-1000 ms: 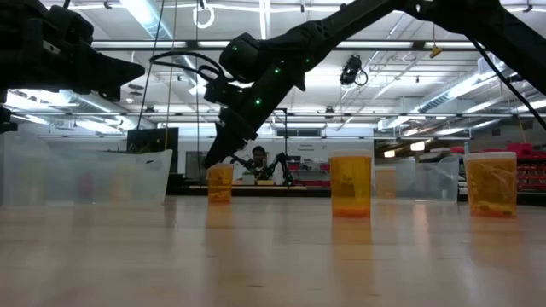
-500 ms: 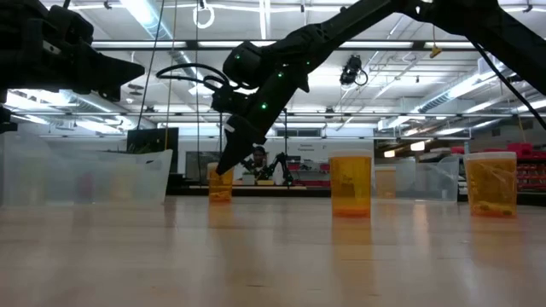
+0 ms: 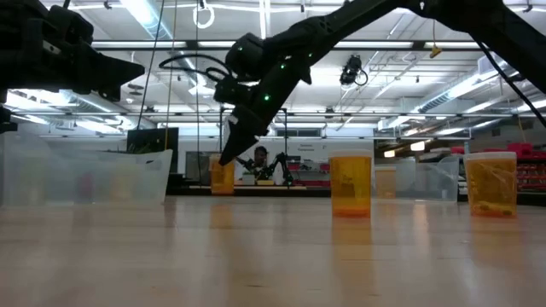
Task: Pick and place medicine bottles into bin by pill shape (circle, oval)
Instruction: Put the large orange pill bottle into the right transparent bin
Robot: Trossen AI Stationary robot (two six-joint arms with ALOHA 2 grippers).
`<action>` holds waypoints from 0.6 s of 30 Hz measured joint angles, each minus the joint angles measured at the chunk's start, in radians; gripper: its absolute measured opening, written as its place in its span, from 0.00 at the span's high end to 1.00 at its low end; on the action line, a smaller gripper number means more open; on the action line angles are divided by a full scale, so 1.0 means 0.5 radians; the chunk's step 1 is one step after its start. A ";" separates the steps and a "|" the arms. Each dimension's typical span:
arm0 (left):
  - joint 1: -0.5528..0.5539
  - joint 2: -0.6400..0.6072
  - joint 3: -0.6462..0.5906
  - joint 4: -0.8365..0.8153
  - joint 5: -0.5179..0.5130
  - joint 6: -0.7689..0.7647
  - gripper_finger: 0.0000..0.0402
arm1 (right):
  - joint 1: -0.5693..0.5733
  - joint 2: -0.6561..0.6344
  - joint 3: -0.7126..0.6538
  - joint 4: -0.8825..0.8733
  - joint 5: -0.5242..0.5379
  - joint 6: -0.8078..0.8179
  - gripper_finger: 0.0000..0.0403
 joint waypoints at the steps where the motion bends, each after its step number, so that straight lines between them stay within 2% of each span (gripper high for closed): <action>1: 0.000 0.001 0.000 -0.003 0.001 0.000 0.94 | -0.001 -0.021 0.005 0.009 0.001 0.001 0.41; 11: 0.000 0.012 0.000 0.010 0.000 0.001 0.91 | -0.011 -0.260 0.003 -0.326 0.040 0.070 0.42; 18: -0.001 0.014 0.000 0.009 0.001 0.000 0.93 | -0.015 -0.363 0.001 -0.454 0.052 0.097 0.42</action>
